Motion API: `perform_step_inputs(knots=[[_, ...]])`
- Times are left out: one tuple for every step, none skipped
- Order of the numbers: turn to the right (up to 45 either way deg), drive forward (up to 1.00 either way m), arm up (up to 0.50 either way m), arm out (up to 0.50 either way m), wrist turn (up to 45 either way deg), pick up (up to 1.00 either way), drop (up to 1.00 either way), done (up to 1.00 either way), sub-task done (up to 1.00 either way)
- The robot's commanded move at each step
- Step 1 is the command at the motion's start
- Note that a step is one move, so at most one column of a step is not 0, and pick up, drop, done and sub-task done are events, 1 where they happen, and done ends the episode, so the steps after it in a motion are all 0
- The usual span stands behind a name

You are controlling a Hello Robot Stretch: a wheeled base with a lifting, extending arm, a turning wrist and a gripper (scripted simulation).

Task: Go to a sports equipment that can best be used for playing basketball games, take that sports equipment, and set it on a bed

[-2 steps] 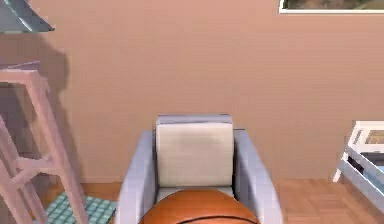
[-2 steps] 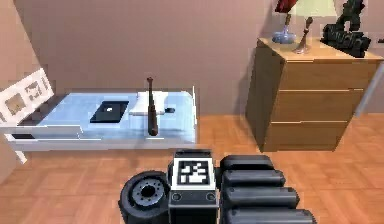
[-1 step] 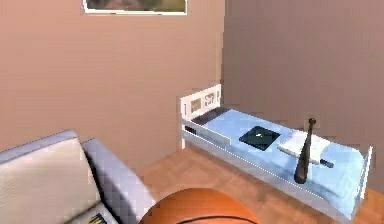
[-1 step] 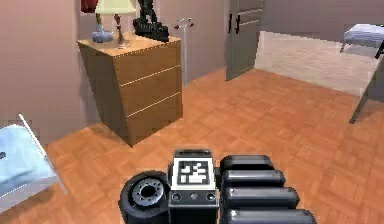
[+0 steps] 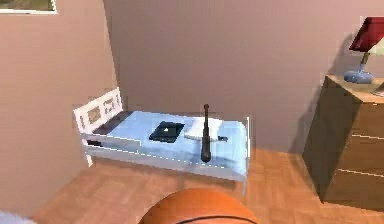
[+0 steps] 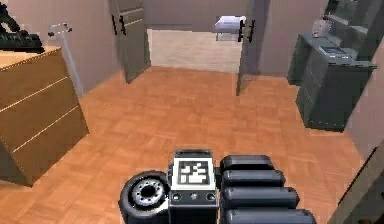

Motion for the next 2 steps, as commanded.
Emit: perform_step_inputs(knots=[[0.0,0.75,0.00,0.00,0.0,0.00,0.00,0.00,0.00],[-45.0,0.00,0.00,0.00,0.0,0.00,0.00,0.00,0.00]])
